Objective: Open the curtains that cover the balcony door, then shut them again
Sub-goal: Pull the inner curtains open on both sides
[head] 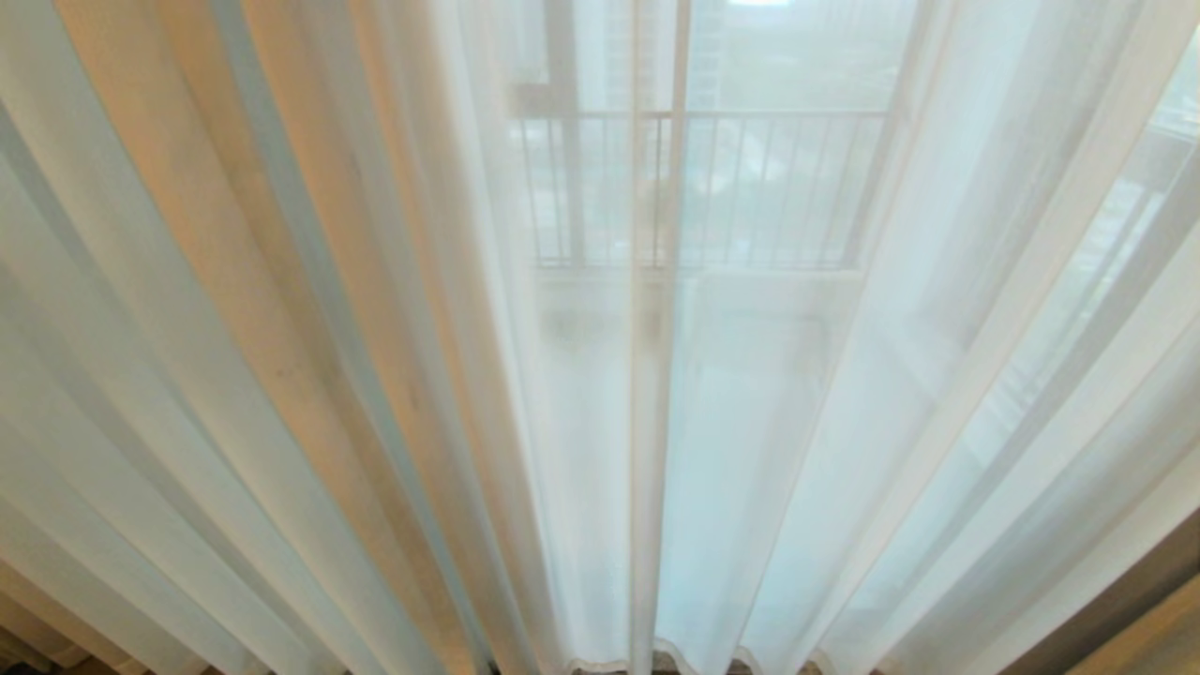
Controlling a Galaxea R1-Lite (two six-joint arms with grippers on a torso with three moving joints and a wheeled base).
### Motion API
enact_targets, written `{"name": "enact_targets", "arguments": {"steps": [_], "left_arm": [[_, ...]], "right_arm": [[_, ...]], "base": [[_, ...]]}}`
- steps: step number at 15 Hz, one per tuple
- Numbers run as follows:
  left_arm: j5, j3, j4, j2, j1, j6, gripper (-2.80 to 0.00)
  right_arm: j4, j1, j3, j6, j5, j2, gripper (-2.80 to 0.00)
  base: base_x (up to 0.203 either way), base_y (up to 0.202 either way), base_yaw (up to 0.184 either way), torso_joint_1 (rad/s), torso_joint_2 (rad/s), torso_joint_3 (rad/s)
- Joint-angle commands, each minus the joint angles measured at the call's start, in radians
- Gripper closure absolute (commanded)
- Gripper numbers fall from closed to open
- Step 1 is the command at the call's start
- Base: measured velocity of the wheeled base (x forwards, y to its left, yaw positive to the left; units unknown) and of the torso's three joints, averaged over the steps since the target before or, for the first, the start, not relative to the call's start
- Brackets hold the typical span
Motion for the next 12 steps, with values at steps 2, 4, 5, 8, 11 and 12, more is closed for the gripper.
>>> {"name": "enact_targets", "arguments": {"steps": [2, 4, 5, 8, 11, 12], "left_arm": [[0.002, 0.000, -0.001, 0.001, 0.000, -0.010, 0.00], [0.000, -0.001, 0.003, 0.001, 0.000, -0.015, 0.00], [-0.001, -0.001, 0.008, 0.001, 0.000, -0.015, 0.00], [0.001, -0.001, 0.005, 0.001, 0.000, -0.015, 0.00], [0.003, 0.000, 0.003, 0.001, 0.000, -0.012, 0.00], [0.004, 0.000, 0.003, 0.001, 0.000, -0.011, 0.00]], "right_arm": [[0.000, 0.002, 0.000, -0.001, 0.001, 0.000, 0.00], [0.000, 0.002, 0.000, -0.001, 0.001, 0.000, 0.00], [0.000, 0.002, 0.000, 0.000, 0.001, 0.000, 0.00], [0.000, 0.002, 0.000, 0.000, 0.001, 0.000, 0.00], [0.000, 0.002, 0.000, 0.000, 0.001, 0.000, 0.00], [0.000, 0.002, 0.000, 0.000, 0.001, 0.000, 0.00]], "base": [[0.000, 0.180, 0.000, 0.004, 0.00, 0.002], [0.000, 0.188, 0.001, 0.006, 0.00, 0.002], [0.000, 0.181, 0.001, -0.001, 0.00, 0.002], [0.000, 0.186, 0.001, 0.004, 0.00, 0.002], [0.000, 0.182, 0.003, 0.003, 0.00, 0.002], [0.000, 0.184, 0.001, 0.002, 0.00, 0.002]]}}
